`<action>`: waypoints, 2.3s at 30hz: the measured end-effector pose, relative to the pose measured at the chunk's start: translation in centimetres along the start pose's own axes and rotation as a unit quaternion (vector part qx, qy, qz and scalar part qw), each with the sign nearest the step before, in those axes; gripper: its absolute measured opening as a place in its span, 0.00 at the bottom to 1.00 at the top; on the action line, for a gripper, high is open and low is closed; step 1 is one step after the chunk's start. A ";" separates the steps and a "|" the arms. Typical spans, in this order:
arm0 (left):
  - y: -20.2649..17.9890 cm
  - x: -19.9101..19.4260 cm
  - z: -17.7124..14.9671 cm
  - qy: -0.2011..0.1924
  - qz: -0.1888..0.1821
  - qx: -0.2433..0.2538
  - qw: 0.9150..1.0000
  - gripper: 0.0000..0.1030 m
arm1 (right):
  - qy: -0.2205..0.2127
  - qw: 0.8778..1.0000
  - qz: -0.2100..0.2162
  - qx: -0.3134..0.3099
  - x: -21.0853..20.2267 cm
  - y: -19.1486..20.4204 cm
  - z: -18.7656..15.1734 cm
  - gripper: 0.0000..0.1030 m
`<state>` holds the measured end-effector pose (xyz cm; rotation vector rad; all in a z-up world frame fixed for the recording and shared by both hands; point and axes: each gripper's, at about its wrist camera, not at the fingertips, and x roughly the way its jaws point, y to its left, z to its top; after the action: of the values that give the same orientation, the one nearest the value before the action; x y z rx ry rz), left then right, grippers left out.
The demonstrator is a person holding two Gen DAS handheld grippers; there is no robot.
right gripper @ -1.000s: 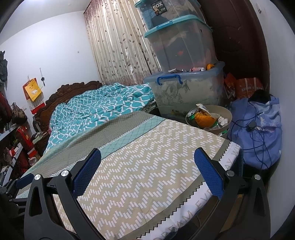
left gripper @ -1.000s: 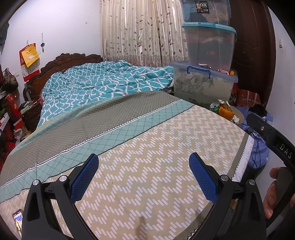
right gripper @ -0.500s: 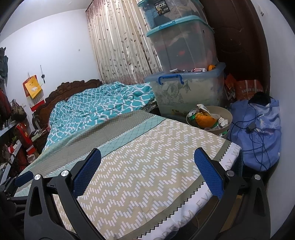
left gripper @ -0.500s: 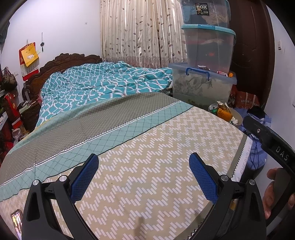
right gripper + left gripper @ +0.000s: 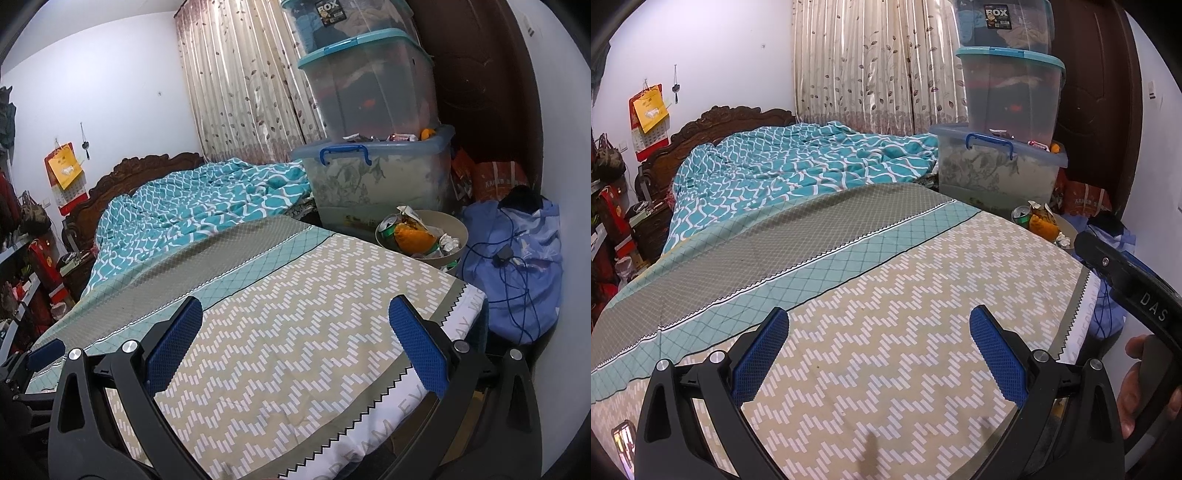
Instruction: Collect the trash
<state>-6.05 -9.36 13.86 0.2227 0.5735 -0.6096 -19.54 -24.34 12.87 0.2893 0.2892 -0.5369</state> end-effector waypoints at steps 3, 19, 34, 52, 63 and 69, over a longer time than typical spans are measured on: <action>0.0 0.0 0.0 0.001 0.000 0.001 1.000 0.92 | 0.003 1.000 -0.001 -0.002 0.2 0.2 -0.1 0.97; 0.2 0.1 0.0 0.000 0.000 0.001 1.000 0.92 | 0.007 1.000 -0.002 -0.011 0.9 0.6 -0.1 0.97; 0.5 0.6 0.2 -0.003 0.002 0.005 1.000 0.92 | 0.007 1.000 -0.002 -0.010 1.0 0.7 0.0 0.97; -0.2 0.8 0.2 -0.002 0.002 0.013 1.000 0.92 | 0.009 1.000 -0.002 -0.005 0.9 0.4 0.0 0.97; -1.1 0.8 0.2 0.005 0.005 0.020 1.000 0.92 | 0.009 1.000 -0.001 0.006 0.5 -0.5 -0.2 0.97; -1.3 1.2 0.4 0.016 0.010 0.013 1.000 0.92 | 0.007 1.000 -0.001 0.014 0.3 -1.1 -0.2 0.97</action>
<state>-5.85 -11.06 13.48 0.2629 0.5948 -0.5961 -19.95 -25.32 12.35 0.3195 0.2962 -0.5403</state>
